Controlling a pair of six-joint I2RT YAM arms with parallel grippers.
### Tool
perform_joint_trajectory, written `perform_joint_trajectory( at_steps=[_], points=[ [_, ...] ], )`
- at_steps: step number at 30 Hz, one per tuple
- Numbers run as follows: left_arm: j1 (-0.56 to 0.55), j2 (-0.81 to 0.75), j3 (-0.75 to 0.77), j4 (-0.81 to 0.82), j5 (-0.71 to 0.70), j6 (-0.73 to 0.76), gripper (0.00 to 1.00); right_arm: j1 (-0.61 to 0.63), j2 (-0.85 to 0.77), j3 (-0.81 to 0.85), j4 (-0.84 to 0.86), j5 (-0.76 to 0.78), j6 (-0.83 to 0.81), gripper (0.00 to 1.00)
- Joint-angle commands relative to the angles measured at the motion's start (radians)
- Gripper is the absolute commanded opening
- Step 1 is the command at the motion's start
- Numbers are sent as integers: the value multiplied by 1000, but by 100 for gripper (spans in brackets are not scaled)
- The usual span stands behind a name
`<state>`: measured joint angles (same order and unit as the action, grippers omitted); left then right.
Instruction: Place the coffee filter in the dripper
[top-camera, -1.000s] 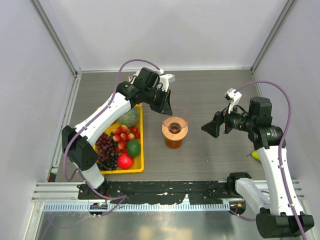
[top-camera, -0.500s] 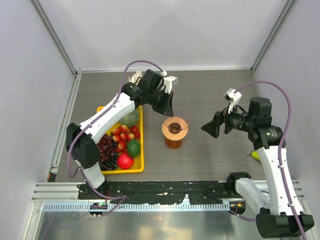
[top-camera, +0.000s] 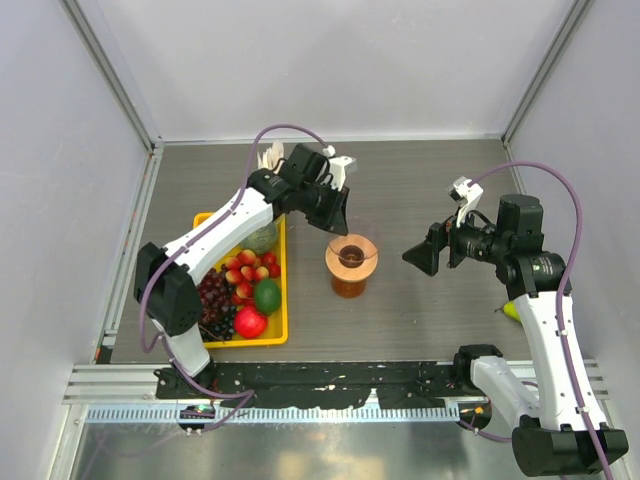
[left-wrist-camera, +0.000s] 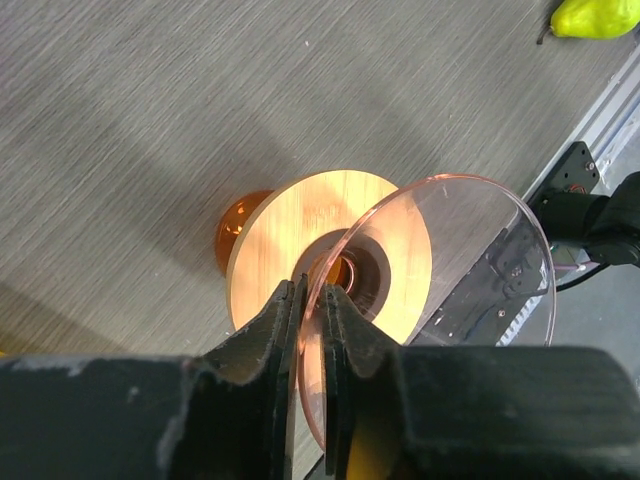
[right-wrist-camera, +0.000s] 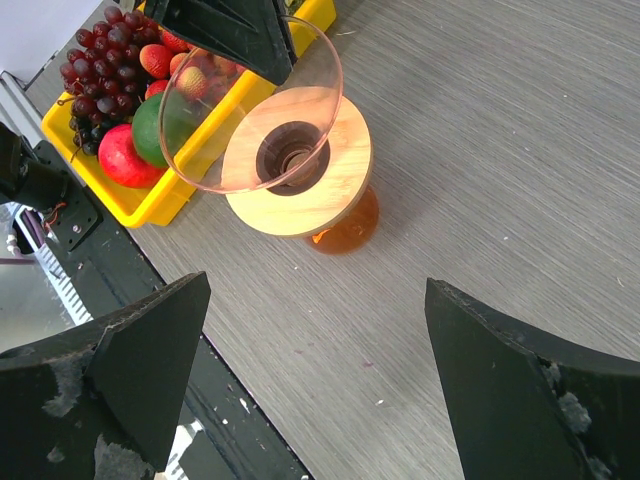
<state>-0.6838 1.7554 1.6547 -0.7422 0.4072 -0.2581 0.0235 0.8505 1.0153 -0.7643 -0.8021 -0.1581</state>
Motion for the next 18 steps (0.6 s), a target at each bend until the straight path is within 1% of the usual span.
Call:
perform_joint_trajectory(
  at_steps=[1,3,5,7,8,9,11,12,13,15,17,18],
  points=[
    [-5,-48,-15,55,1,-9,21,0,-8,8,37,-14,8,96],
    [-3,-57,-15,53,-2,-9,28,0,-8,8,37,-12,5,95],
    [-3,-74,-16,53,-4,-7,43,1,-8,11,33,-14,3,95],
    [-3,-103,-16,53,-11,-1,51,0,-4,17,31,-19,0,95],
    [-3,-128,-13,46,-21,8,59,0,-1,20,31,-29,-3,96],
    [1,-141,-9,43,-28,16,63,0,1,23,31,-32,-1,95],
    [15,-192,-4,38,-31,31,71,0,1,32,31,-46,-11,96],
    [27,-215,-4,41,-34,37,76,1,1,34,33,-55,-18,96],
    [38,-247,-18,50,-34,45,83,1,1,40,36,-63,-23,95],
    [76,-316,-59,94,-10,66,88,0,4,48,43,-98,-47,95],
    [128,-410,-168,200,71,88,91,0,2,45,66,-149,-75,95],
    [154,-468,-252,286,126,88,91,0,2,34,80,-188,-93,95]
  ],
)
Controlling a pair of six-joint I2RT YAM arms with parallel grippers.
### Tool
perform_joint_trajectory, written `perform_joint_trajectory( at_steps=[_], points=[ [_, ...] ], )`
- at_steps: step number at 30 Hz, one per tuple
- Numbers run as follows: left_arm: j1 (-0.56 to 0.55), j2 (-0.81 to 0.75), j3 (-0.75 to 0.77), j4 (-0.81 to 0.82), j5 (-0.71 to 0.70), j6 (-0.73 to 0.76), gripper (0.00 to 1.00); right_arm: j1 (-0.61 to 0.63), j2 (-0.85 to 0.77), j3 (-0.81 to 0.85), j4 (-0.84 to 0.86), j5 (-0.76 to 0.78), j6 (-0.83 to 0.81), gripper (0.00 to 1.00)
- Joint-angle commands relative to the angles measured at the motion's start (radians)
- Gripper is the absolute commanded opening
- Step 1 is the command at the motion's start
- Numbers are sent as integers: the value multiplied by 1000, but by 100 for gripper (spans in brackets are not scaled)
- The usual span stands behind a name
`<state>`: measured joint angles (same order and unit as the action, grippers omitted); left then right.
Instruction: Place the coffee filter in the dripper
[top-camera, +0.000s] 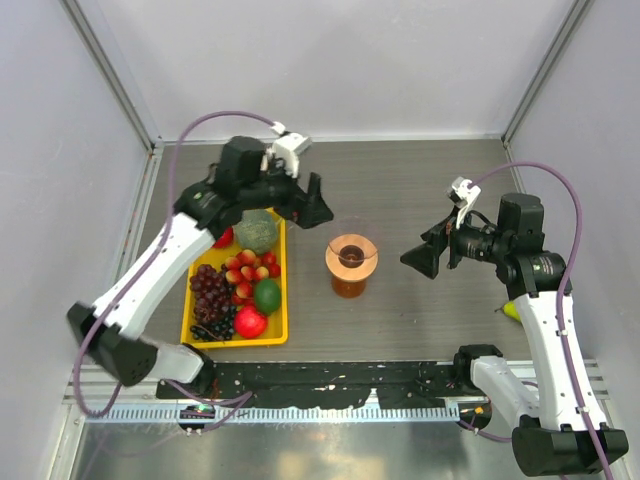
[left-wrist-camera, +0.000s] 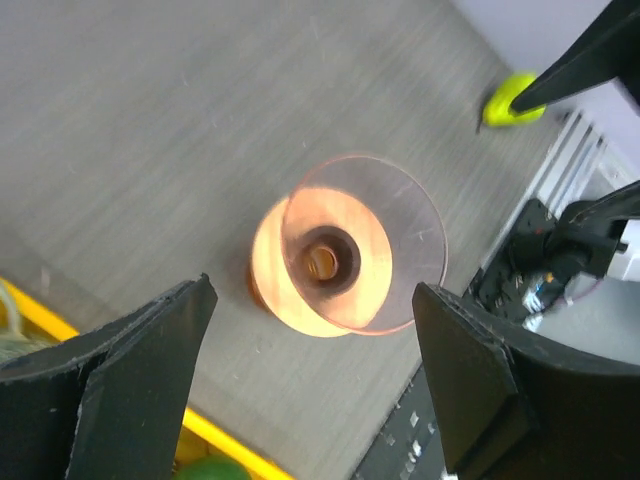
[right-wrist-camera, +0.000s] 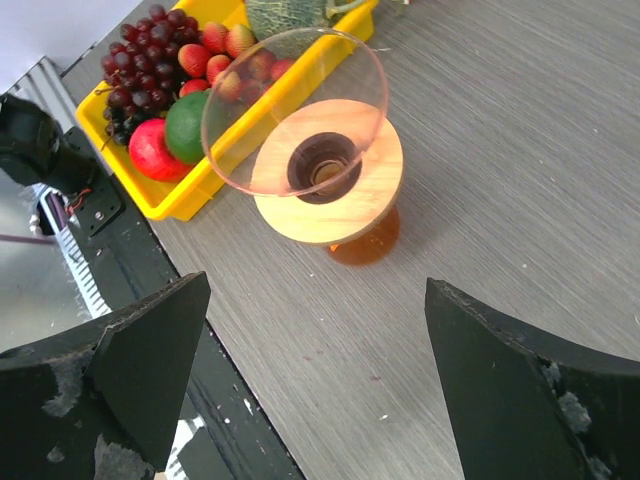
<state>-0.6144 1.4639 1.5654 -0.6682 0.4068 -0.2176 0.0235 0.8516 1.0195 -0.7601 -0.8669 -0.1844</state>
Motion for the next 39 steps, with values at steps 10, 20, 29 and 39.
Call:
perform_joint_trajectory(
  at_steps=[10,20,29,39],
  points=[
    [171,-360,-594,819,483,-89,93,10,52,-59,491,-284,74,100],
    [110,-269,-676,1053,526,155,76,107,101,-130,578,-213,-47,90],
    [105,-266,-593,739,273,63,66,124,132,-95,458,29,115,87],
    [104,-249,-516,529,256,-152,67,134,118,-116,522,65,407,69]
  ],
)
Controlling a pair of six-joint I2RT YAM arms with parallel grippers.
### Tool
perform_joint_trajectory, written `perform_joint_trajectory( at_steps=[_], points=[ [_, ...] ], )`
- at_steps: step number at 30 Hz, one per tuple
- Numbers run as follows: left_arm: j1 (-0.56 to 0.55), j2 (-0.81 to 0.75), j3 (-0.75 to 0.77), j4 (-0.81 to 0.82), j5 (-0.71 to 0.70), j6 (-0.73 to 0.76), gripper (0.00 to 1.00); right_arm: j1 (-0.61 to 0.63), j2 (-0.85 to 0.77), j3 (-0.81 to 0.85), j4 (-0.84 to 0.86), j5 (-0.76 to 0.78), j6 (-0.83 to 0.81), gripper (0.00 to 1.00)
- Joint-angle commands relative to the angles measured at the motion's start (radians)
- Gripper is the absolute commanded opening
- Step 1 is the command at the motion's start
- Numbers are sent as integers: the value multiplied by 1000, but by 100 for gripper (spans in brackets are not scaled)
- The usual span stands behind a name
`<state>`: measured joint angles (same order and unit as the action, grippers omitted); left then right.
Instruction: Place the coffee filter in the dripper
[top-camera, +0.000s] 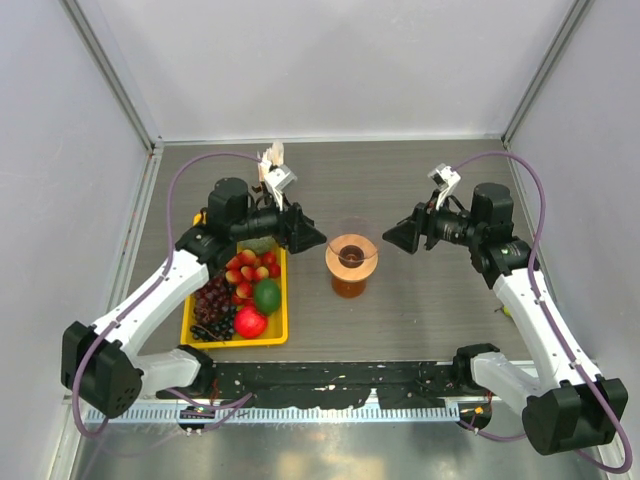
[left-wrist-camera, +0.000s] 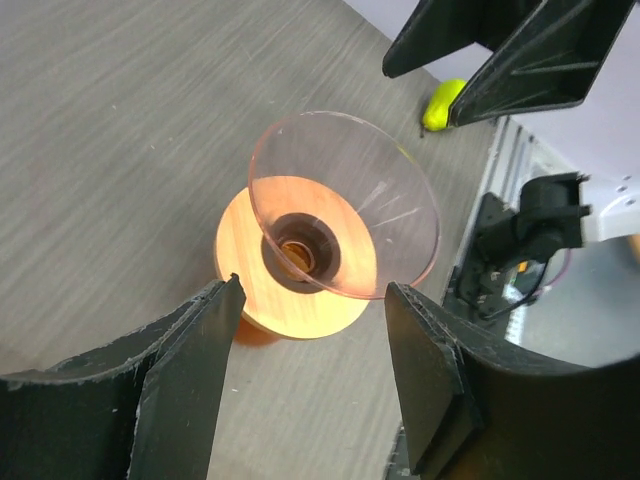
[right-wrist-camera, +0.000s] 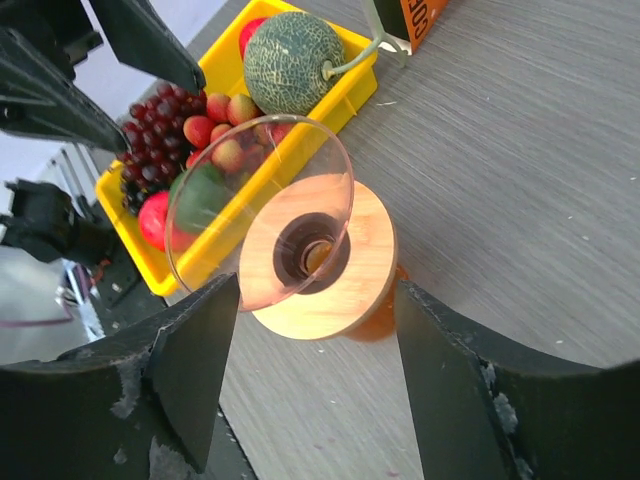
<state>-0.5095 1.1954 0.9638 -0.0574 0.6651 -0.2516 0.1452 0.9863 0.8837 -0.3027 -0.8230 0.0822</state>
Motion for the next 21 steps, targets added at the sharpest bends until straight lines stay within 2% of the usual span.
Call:
perform_joint_trajectory(
  at_steps=[1,3,4,6,8,10,14,21],
  points=[
    [-1,27,88,-90,4,-141,69,14,-12,24,59,37,152,69],
    [0,39,93,-87,8,-185,70,21,9,40,39,59,165,66],
    [-1,49,104,-110,-24,-208,69,22,14,49,22,68,169,66],
    [-1,76,159,-204,-82,-236,58,25,35,61,-4,91,195,64],
    [-1,113,219,-309,-85,-209,56,30,44,69,-18,119,209,62],
    [-1,136,246,-347,-88,-218,55,33,51,77,-27,120,222,58],
    [-1,142,239,-337,-90,-238,51,43,71,89,-52,108,232,52],
    [-12,142,216,-315,-61,-253,49,57,80,92,-61,85,240,50]
  ],
)
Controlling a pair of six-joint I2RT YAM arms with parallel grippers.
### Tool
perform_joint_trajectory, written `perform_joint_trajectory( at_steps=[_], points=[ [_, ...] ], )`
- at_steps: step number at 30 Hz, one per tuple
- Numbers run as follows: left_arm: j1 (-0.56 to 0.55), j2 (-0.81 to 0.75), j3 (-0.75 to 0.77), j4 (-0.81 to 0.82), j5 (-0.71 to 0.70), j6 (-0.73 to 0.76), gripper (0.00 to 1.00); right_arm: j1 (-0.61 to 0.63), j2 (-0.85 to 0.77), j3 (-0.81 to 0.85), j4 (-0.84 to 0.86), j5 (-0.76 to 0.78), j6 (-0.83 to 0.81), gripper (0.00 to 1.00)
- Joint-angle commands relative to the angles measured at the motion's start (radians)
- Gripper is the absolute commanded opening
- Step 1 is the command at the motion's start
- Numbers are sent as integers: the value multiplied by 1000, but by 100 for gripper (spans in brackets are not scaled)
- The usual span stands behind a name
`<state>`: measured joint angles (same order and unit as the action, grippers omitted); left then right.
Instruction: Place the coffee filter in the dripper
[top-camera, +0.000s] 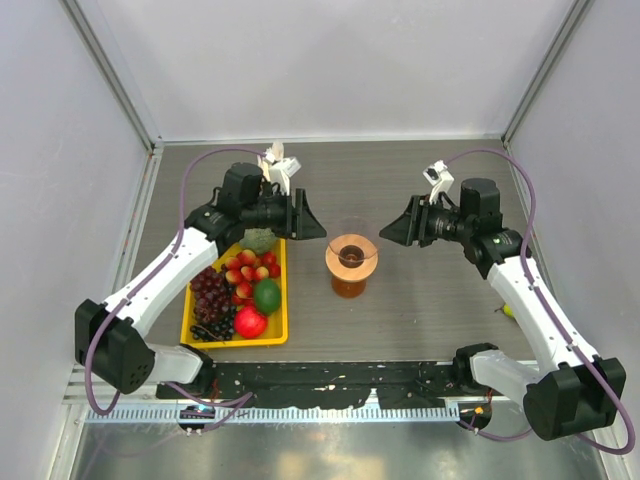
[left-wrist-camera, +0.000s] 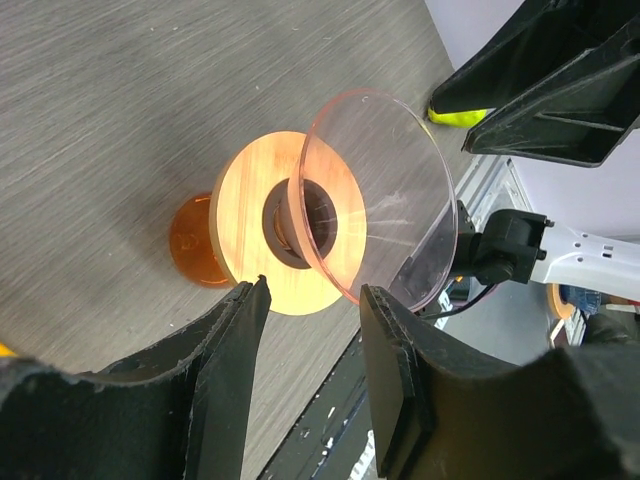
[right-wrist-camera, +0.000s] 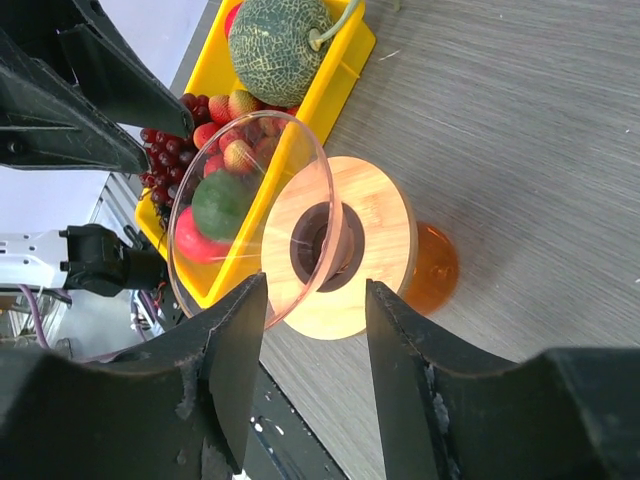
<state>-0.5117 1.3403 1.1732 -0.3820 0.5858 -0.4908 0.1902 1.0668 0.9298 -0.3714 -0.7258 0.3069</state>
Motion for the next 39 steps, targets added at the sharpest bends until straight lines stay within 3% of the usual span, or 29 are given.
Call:
perform_joint_trajectory(
  at_steps=[1,28,39],
  points=[
    [-11,-3,6,12,23,-15,49,15,2,46,9,-14,18,49],
    [-73,68,17,31,28,-17,46,49,38,37,11,-17,11,39],
    [-74,77,3,31,23,-15,45,58,61,38,0,0,-5,30]
  ],
)
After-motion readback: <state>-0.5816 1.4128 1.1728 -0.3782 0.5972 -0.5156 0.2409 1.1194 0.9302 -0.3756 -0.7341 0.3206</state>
